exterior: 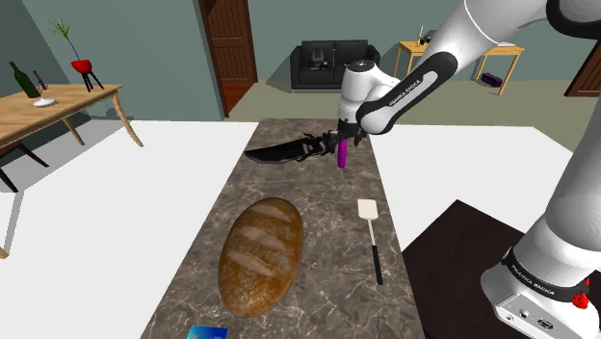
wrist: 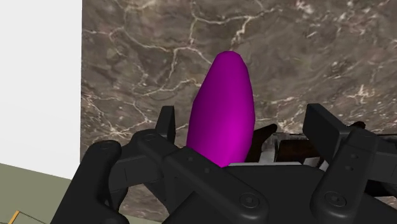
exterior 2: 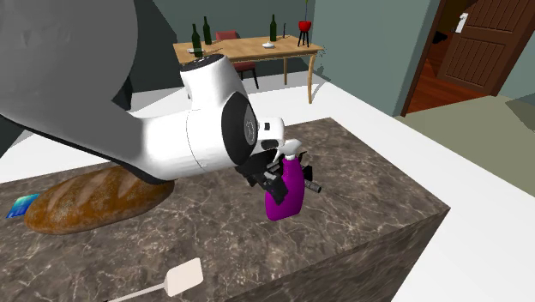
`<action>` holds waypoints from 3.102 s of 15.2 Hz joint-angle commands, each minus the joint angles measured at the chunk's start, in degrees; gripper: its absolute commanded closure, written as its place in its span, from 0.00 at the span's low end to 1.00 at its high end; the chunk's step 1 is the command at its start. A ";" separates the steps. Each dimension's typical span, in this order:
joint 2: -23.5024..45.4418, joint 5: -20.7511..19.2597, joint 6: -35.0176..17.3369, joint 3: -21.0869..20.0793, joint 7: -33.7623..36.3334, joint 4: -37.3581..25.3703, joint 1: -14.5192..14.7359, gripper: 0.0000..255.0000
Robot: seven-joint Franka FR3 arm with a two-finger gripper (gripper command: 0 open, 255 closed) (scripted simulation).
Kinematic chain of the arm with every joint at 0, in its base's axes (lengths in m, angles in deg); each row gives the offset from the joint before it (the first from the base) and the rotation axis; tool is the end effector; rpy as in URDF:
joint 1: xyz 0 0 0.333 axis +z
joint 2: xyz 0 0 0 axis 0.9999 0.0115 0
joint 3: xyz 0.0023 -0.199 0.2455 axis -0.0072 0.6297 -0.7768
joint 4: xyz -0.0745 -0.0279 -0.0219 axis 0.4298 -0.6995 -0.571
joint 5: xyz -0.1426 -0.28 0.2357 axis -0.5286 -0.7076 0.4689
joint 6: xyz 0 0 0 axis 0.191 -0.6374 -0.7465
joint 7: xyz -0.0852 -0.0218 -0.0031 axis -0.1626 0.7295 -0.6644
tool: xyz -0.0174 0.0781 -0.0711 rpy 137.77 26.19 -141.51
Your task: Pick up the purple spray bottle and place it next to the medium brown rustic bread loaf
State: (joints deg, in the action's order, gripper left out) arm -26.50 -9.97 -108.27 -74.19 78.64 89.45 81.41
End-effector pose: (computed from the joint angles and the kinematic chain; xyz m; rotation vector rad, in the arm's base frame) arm 0.5726 0.0216 0.3059 2.9150 -0.5655 0.4401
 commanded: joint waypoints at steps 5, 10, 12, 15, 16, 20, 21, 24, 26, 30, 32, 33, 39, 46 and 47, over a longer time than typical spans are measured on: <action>1.13 -0.79 -0.86 0.38 0.53 -0.25 0.05 0.00; 1.12 -0.78 -0.85 0.37 0.52 -0.26 0.05 1.00; 1.13 -0.79 -0.85 0.37 0.53 -0.26 0.05 1.00; 1.14 -0.80 -0.84 0.37 0.56 -0.27 0.07 1.00; 1.17 -0.80 -0.86 0.38 0.55 -0.30 0.06 1.00; -0.01 0.33 0.31 -0.06 -0.52 -0.39 -0.21 1.00; -0.57 0.89 0.90 -0.26 -1.04 -0.48 -0.32 1.00; -2.19 2.49 2.71 -0.79 -2.53 -0.85 -0.60 1.00; -3.22 3.50 3.94 -1.08 -3.48 -1.16 -0.74 1.00; -5.17 5.39 6.45 -1.55 -5.27 -1.95 -0.94 1.00; -6.08 6.26 7.74 -1.73 -6.10 -2.43 -1.00 1.00; -6.53 6.68 8.39 -1.81 -6.50 -2.69 -1.03 1.00; -8.95 8.91 12.36 -2.16 -8.71 -4.54 -1.09 1.00; -11.26 10.99 17.15 -2.37 -10.89 -7.29 -1.06 1.00; -11.54 11.24 17.85 -2.39 -11.17 -7.74 -1.05 1.00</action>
State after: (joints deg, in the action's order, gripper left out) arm -37.76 0.99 -91.23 -76.56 67.79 82.25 80.34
